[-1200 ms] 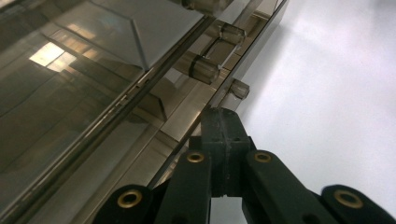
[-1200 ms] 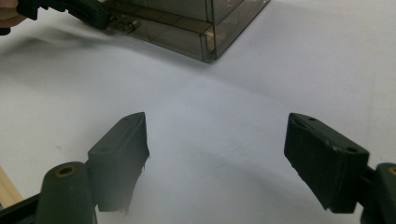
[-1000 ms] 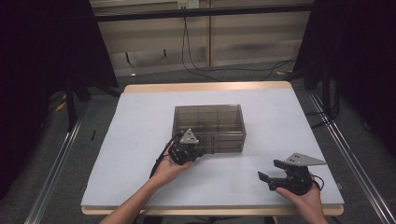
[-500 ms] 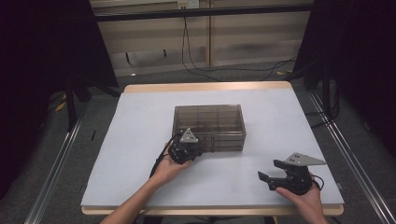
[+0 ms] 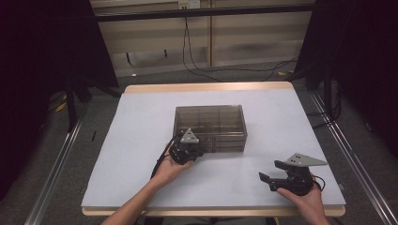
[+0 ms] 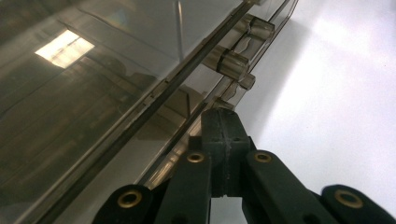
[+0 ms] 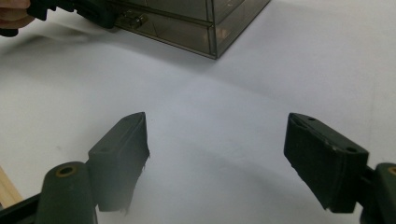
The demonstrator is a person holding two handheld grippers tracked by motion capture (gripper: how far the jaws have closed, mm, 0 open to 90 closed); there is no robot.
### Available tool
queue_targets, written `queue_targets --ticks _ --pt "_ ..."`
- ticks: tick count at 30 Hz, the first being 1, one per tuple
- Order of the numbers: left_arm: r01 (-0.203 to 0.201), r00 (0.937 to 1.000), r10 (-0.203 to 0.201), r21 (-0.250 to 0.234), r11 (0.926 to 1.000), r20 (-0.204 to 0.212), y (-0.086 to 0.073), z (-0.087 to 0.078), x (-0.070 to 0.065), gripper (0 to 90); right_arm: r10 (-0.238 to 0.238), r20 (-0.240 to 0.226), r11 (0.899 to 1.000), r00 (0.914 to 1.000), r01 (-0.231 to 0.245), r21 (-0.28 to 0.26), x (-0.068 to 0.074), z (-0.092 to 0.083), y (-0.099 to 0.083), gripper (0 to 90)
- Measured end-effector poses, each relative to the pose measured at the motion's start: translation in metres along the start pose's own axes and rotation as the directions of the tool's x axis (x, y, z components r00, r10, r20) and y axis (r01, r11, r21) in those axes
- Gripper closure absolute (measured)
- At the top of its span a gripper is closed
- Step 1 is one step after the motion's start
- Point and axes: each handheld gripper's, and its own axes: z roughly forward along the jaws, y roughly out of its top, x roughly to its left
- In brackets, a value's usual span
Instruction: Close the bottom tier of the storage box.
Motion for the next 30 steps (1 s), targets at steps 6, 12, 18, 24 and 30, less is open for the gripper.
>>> queue_targets --ticks 6,12,18,24,30 --pt "-0.019 0.9998 0.019 -0.010 0.9998 0.001 -0.001 -0.010 -0.003 82.4 0.000 -0.002 1.000 1.0000 0.000 -0.004 -0.001 0.000 0.000 21.8" --pt "-0.049 0.9986 0.048 -0.039 0.9980 -0.022 -0.003 -0.033 -0.013 67.8 0.005 -0.001 1.000 1.0000 -0.005 -0.004 -0.001 0.000 0.000 21.9" --pt "-0.053 0.9983 0.050 -0.076 0.9957 -0.030 -0.014 -0.059 -0.016 61.4 0.005 -0.001 1.000 1.0000 -0.005 -0.006 -0.001 -0.001 0.000 21.6" --pt "-0.006 0.9997 0.004 -0.100 0.9950 -0.023 -0.028 -0.078 -0.012 42.5 0.008 0.001 1.000 1.0000 -0.008 0.002 -0.001 0.001 0.001 19.7" --pt "0.038 0.9976 -0.044 -0.100 0.9942 -0.054 -0.051 -0.098 -0.009 28.7 0.011 0.007 1.000 0.9999 -0.011 0.002 -0.001 0.000 0.001 19.4"
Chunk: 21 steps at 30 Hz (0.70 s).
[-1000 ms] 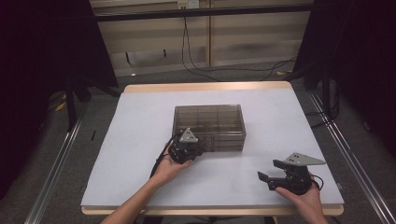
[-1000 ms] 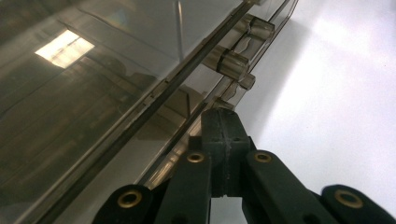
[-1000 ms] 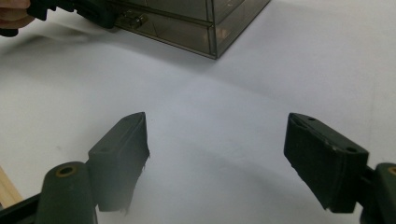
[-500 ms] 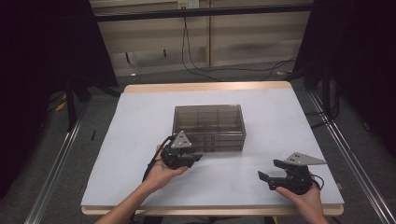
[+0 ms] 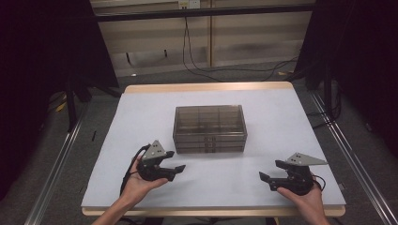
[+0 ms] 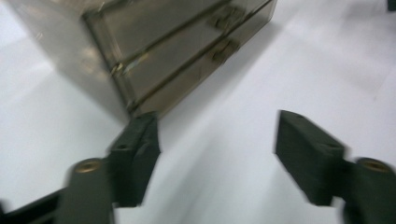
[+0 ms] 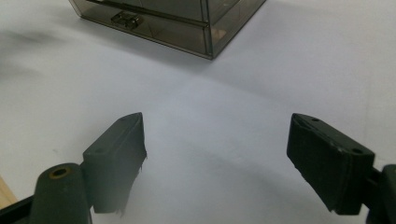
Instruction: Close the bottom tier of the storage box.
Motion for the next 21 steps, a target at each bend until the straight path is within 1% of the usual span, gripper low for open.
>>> queue_targets --ticks 1,2,3,4,5,6,7,8,9,10,12,13,15,16,18,19,20,21 --pt "0.000 1.0000 0.000 0.000 1.0000 0.000 0.000 0.000 0.000 26.8 0.001 0.002 1.000 1.0000 -0.001 -0.001 0.000 0.000 0.000 19.3" --pt "0.016 0.9999 -0.016 -0.001 0.9999 -0.005 -0.006 -0.008 0.002 23.9 0.004 0.003 1.000 1.0000 -0.004 -0.002 0.000 0.000 0.000 19.2" --pt "0.020 0.9997 -0.020 -0.006 0.9998 -0.011 -0.008 -0.012 0.003 20.5 0.004 0.003 1.000 1.0000 -0.004 -0.002 0.000 0.000 0.000 19.3" --pt "0.020 0.9997 -0.020 -0.006 0.9998 -0.011 -0.008 -0.012 0.003 18.3 0.004 0.003 1.000 1.0000 -0.004 -0.002 0.000 0.000 0.000 19.3" --pt "0.034 0.9992 -0.034 -0.012 0.9994 -0.020 -0.011 -0.017 0.004 18.3 0.006 0.004 1.000 1.0000 -0.006 -0.001 0.000 0.000 0.000 19.3" --pt "0.045 0.9988 -0.045 -0.019 0.9988 -0.020 -0.013 -0.020 0.004 17.6 0.007 0.005 1.000 1.0000 -0.007 -0.002 0.000 0.000 0.000 19.3" --pt "0.029 0.9991 -0.030 -0.022 0.9993 -0.030 -0.017 -0.024 0.004 16.3 0.007 0.004 1.000 1.0000 -0.007 -0.002 -0.001 0.000 0.000 19.2" --pt "0.024 0.9989 -0.025 -0.024 0.9994 -0.041 -0.019 -0.026 0.004 11.2 0.008 0.004 1.000 1.0000 -0.008 -0.001 -0.001 0.000 0.000 19.2" --pt "0.038 0.9986 -0.039 -0.029 0.9988 -0.036 -0.024 -0.031 0.003 10.4 0.009 0.004 1.000 0.9999 -0.009 -0.001 -0.001 0.000 0.000 19.1" --pt "0.049 0.9980 -0.050 -0.031 0.9983 -0.040 -0.027 -0.034 0.003 10.3 0.008 0.004 1.000 1.0000 -0.008 -0.001 -0.001 0.000 0.000 19.1" --pt "0.056 0.9975 -0.058 -0.040 0.9976 -0.040 -0.029 -0.037 0.004 7.8 0.010 0.008 1.000 0.9999 -0.010 -0.005 -0.001 0.000 0.000 18.5" --pt "0.074 0.9955 -0.077 -0.058 0.9956 -0.054 -0.036 -0.042 0.005 7.6 0.011 0.010 1.000 0.9999 -0.011 -0.005 -0.002 0.000 0.000 17.8" --pt "0.082 0.9950 -0.086 -0.075 0.9938 -0.050 -0.043 -0.046 0.008 5.1 0.019 0.013 1.000 0.9997 -0.019 -0.011 -0.002 -0.001 0.000 16.5" --pt "0.082 0.9950 -0.086 -0.075 0.9938 -0.050 -0.043 -0.046 0.008 4.2 0.019 0.013 1.000 0.9997 -0.019 -0.011 -0.002 -0.001 0.000 16.5" --pt "0.083 0.9942 -0.089 -0.094 0.9921 -0.060 -0.050 -0.050 0.010 4.2 0.017 0.020 1.000 0.9997 -0.017 -0.023 -0.004 -0.002 0.000 15.7" --pt "0.094 0.9934 -0.100 -0.094 0.9911 -0.056 -0.053 -0.050 0.011 4.2 0.014 0.023 1.000 0.9996 -0.014 -0.022 -0.005 -0.002 0.000 15.2" --pt "0.090 0.9945 -0.094 -0.083 0.9925 -0.047 -0.056 -0.050 0.014 4.1 0.025 0.026 0.999 0.9993 -0.025 -0.025 -0.004 -0.002 0.000 15.0" --pt "0.095 0.9936 -0.100 -0.093 0.9912 -0.052 -0.059 -0.053 0.019 4.0 0.024 0.031 0.999 0.9992 -0.023 -0.026 -0.004 -0.002 0.000 14.9"
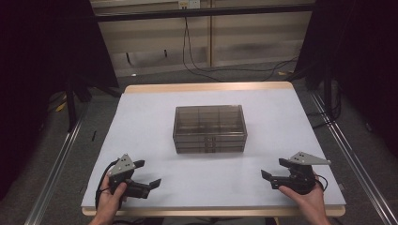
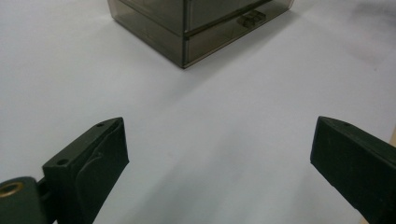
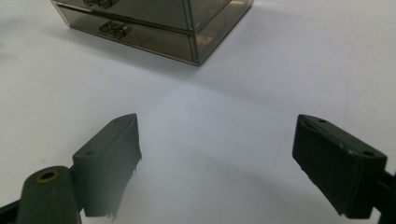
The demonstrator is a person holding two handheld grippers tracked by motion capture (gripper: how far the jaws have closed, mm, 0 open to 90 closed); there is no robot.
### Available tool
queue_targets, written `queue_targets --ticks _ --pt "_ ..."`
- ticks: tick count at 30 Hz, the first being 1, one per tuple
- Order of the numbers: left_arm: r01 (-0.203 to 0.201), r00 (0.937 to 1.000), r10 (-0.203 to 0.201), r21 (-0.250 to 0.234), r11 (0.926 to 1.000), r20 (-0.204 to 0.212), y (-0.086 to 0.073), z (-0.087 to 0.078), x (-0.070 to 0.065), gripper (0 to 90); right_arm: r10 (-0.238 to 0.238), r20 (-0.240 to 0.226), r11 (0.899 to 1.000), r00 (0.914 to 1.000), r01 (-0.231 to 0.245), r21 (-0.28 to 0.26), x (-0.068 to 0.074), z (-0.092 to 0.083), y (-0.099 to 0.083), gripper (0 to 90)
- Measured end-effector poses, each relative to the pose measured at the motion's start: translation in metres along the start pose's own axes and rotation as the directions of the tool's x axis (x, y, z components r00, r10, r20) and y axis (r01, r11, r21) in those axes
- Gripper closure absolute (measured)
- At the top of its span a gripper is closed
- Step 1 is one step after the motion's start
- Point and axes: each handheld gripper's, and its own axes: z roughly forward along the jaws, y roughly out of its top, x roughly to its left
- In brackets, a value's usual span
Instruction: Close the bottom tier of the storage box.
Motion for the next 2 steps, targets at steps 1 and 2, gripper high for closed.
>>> queue_targets --ticks 1,2 --pt "0.022 0.9998 -0.022 -0.015 0.9996 0.001 -0.0007 -0.0011 0.0029 3.5 -0.005 0.006 1.000 1.0000 0.005 0.000 0.0000 -0.0002 0.0002 14.4" --pt "0.022 0.9998 -0.022 -0.015 0.9996 0.001 -0.0007 -0.0011 0.0029 3.4 -0.005 0.006 1.000 1.0000 0.005 0.000 0.0000 -0.0002 0.0002 14.4"
